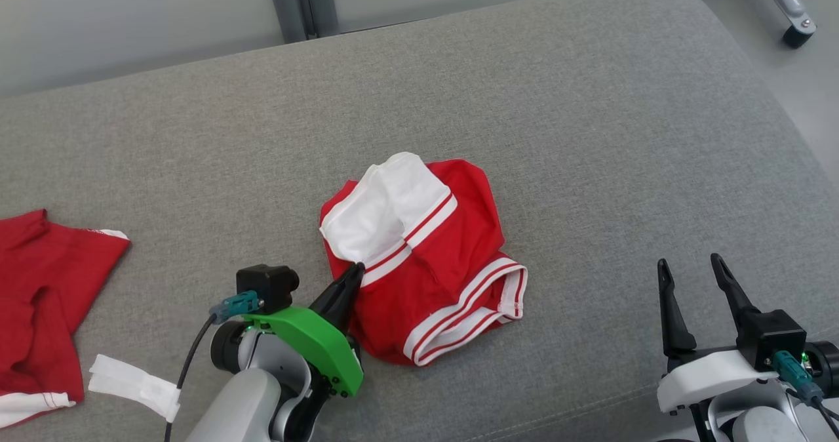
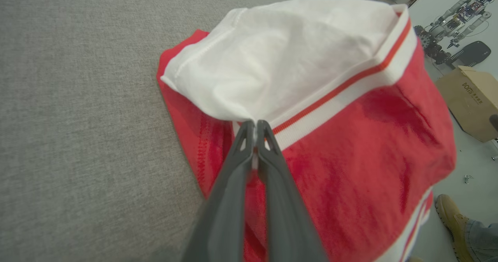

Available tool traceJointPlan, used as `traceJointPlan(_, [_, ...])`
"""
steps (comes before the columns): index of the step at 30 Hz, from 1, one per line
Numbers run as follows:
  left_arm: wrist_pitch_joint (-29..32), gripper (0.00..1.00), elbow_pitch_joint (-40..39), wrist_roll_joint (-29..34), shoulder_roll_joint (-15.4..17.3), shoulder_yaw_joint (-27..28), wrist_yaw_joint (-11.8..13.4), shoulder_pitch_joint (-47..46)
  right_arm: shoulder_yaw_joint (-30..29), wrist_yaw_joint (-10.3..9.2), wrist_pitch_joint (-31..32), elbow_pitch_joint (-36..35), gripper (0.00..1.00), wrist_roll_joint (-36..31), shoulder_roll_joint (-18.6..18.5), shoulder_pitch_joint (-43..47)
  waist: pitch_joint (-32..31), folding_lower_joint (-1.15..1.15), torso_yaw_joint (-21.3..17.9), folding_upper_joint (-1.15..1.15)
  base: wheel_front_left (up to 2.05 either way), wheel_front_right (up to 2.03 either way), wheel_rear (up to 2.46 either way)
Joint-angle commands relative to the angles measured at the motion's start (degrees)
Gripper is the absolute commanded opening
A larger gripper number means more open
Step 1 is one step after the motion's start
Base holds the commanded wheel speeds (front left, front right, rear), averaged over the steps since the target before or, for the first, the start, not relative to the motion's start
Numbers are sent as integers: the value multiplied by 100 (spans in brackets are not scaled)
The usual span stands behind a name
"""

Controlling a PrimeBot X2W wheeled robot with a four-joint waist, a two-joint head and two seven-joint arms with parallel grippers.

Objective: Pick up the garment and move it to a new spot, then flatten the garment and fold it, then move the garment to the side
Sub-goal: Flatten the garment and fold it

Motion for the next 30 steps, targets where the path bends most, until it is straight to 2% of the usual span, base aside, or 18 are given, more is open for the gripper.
traceJointPlan(1, [-25,0,-85,-37,82,-28,-24,-98,-13,-10,-2,16,100,3,6,-24,-23,0,34,0,0,0,0])
traceJointPlan(6, [-16,0,-453,-229,223,56,-14,-215,-25,-10,-2,42,100,17,22,24,-80,0,121,0,0,0,0])
traceJointPlan(10, [32,0,-781,-252,402,258,122,-452,3,-10,-2,65,100,24,29,20,-130,0,159,0,0,0,0])
traceJointPlan(20, [470,0,-1126,-116,1192,876,448,-1701,39,-10,-2,108,100,38,40,33,-229,0,148,0,0,0,0])
traceJointPlan(24, [640,0,-1078,13,1450,960,477,-2274,60,-10,-2,137,100,59,43,33,-267,0,96,0,0,0,0])
traceJointPlan(30, [614,0,-1023,236,1545,927,417,-3131,86,-10,-2,184,100,68,48,52,-343,0,44,0,0,0,0])
